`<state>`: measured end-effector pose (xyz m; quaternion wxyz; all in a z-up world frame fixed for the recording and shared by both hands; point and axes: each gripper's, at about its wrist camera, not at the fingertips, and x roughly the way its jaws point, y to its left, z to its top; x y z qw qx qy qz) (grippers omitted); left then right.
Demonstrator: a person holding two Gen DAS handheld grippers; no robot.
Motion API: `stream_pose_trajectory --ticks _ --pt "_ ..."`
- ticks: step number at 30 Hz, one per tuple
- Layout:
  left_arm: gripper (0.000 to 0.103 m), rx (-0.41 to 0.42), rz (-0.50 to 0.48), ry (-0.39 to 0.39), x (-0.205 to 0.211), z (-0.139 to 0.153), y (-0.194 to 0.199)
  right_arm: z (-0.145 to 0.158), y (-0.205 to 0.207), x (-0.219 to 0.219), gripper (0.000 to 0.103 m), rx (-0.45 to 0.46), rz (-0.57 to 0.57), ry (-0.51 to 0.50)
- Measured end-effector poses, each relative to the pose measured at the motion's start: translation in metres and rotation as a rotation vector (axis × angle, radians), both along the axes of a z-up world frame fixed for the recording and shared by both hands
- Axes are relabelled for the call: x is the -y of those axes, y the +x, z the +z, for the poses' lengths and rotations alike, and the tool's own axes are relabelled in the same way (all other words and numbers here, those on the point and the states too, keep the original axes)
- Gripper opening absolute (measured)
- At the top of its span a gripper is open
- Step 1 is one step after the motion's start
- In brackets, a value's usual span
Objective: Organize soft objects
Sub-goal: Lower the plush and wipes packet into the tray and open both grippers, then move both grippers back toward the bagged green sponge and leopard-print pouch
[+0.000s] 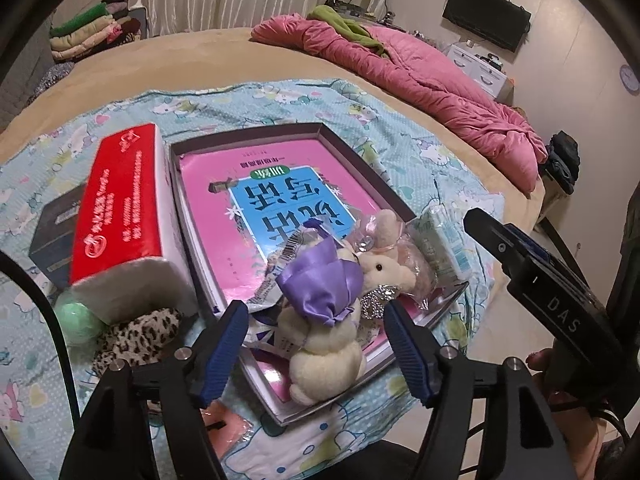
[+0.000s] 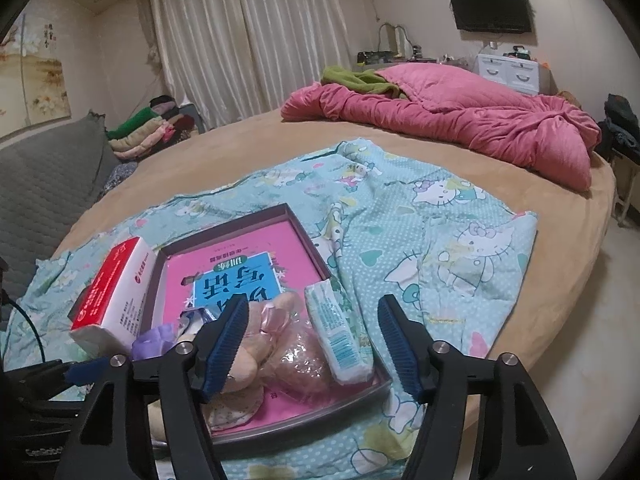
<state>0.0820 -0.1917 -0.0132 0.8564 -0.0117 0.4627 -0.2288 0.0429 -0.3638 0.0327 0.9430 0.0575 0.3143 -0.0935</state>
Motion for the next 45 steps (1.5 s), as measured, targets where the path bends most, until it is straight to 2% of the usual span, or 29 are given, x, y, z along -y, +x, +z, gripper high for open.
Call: stream_pose_trajectory --ticks 13,18,30,35,45 --pt "0.077 0.028 0.034 0.012 -0.017 0.016 -0.010 0.007 -0.004 -0.011 0.076 -0.013 0.005 -0.022" --pt "0.078 0.045 0.060 0.036 -0.028 0.023 -0.014 0.013 -0.006 -0.018 0.077 -0.008 0.006 -0.031" --pt "0.080 0.069 0.095 0.028 -0.057 0.044 -0.023 0.036 -0.012 -0.051 0.080 0.030 0.064 -0.078" --pt "0.080 0.074 0.129 0.029 -0.082 0.052 -0.025 0.042 -0.012 -0.065 0.080 0.031 0.090 -0.080" --pt "0.081 0.115 0.286 0.012 -0.158 0.080 -0.019 0.049 -0.012 -0.095 0.080 0.036 0.157 -0.091"
